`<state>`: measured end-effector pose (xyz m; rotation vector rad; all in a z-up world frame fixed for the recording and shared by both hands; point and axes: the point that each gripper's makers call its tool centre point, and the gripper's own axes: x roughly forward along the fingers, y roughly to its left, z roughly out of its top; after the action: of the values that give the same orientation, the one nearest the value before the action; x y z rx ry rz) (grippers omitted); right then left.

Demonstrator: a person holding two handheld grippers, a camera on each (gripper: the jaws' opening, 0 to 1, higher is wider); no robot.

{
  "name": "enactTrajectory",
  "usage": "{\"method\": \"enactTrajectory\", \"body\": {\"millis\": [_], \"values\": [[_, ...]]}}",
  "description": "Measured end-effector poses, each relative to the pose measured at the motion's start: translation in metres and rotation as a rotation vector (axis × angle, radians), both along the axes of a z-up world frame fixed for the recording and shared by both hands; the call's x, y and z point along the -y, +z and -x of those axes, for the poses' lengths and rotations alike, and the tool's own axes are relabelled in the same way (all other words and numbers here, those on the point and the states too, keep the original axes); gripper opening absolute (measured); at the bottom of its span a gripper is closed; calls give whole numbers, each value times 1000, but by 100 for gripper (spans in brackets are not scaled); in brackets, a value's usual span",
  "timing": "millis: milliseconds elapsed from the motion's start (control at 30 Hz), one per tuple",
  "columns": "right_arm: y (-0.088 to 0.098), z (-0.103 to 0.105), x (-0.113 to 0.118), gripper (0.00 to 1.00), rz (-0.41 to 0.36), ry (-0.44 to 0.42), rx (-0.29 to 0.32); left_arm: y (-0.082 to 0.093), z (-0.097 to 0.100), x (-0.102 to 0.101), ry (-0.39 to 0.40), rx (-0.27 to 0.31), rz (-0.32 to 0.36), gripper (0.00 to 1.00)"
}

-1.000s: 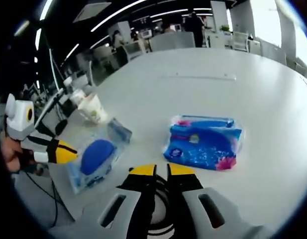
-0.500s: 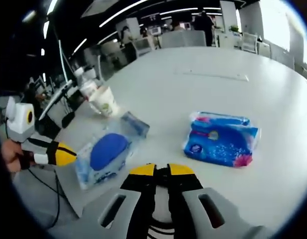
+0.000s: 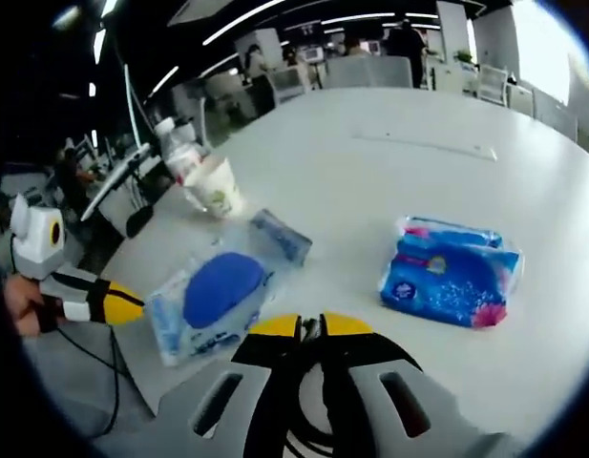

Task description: Arrange the tabletop items into an orderly group along one side of the table until the central work area is clear of visible clutter.

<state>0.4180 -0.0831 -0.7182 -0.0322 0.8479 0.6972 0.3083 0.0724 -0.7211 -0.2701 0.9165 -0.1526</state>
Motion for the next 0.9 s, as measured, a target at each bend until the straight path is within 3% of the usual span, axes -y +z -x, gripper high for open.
{"method": "enactTrajectory", "body": {"millis": [167, 400, 900], "values": [[-2, 5, -15, 5, 10, 62, 1, -5, 7, -4, 29, -12, 7, 7], [-2, 1, -25, 5, 14, 86, 1, -9, 12, -2, 56, -27, 22, 7], [-2, -16, -27, 6, 25, 104, 3, -16, 13, 8, 66, -59, 59, 11]]}}
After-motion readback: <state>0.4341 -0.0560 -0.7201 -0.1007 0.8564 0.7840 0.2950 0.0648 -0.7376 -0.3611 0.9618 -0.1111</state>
